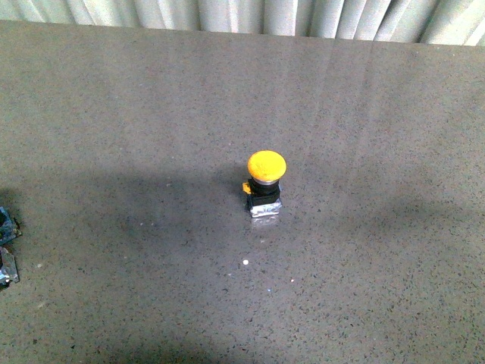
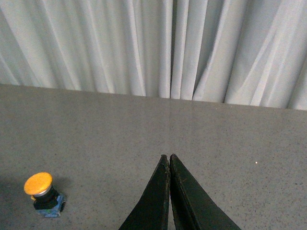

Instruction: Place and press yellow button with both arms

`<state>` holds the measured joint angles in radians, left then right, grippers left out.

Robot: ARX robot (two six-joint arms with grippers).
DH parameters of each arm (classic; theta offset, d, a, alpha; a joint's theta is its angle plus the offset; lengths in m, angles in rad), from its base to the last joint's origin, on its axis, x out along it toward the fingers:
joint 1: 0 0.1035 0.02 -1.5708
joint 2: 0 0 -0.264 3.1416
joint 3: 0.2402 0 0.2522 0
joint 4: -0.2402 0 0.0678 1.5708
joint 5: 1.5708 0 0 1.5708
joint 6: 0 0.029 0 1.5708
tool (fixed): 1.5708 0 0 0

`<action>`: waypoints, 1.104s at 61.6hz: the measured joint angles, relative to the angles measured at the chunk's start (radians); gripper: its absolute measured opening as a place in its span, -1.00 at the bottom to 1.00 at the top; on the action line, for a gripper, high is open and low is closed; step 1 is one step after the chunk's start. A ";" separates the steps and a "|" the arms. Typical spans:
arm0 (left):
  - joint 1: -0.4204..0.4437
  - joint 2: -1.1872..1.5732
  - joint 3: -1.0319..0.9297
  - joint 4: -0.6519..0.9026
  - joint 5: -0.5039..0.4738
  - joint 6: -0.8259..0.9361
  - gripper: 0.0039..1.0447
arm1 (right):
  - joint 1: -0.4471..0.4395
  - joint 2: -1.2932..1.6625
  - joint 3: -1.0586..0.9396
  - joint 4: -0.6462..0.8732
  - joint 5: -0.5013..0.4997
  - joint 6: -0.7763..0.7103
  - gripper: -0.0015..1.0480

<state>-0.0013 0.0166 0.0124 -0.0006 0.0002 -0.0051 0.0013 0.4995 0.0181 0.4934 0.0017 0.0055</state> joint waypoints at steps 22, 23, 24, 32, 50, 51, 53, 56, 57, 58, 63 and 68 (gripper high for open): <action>0.000 0.000 0.000 0.000 0.000 0.000 -0.98 | 0.000 -0.188 0.000 -0.182 0.000 0.000 -0.97; 0.000 0.000 0.000 0.000 0.000 0.000 -0.98 | 0.000 -0.193 0.000 -0.186 0.000 0.000 -0.97; 0.000 0.000 0.000 0.000 0.000 0.000 -0.98 | 0.000 -0.199 0.000 -0.191 0.000 0.000 -0.97; 0.000 0.000 0.000 0.000 0.000 0.000 -0.98 | 0.000 -0.245 0.000 -0.239 0.000 0.000 -0.97; 0.000 0.000 0.000 0.000 0.000 0.000 -0.98 | 0.000 -0.354 0.000 -0.352 0.000 0.000 -0.97; 0.000 0.000 0.000 0.000 0.000 0.000 -0.98 | 0.000 -0.379 0.000 -0.393 0.000 0.000 -0.97; 0.000 0.000 0.000 0.000 0.000 0.000 -0.98 | 0.000 -0.422 0.000 -0.449 -0.002 0.000 -0.97; 0.000 0.000 0.000 0.000 0.000 0.000 -0.98 | 0.000 -0.472 0.000 -0.483 0.000 0.000 -0.97; 0.000 0.000 0.000 0.000 0.000 0.000 -0.98 | 0.000 -0.478 0.000 -0.484 0.000 0.000 -0.97; 0.000 0.000 0.000 0.000 0.000 0.000 -0.98 | 0.000 -0.486 0.000 -0.486 0.000 0.000 -0.97; 0.000 0.000 0.000 0.000 0.000 0.000 -0.98 | 0.000 -0.491 0.000 -0.490 0.000 0.000 -0.97; 0.000 0.000 0.000 0.000 0.000 -0.001 -0.96 | 0.000 -0.492 0.000 -0.490 0.000 0.000 -0.97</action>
<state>-0.0013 0.0166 0.0124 -0.0002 0.0002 -0.0059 0.0013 0.0074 0.0185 0.0032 0.0021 0.0051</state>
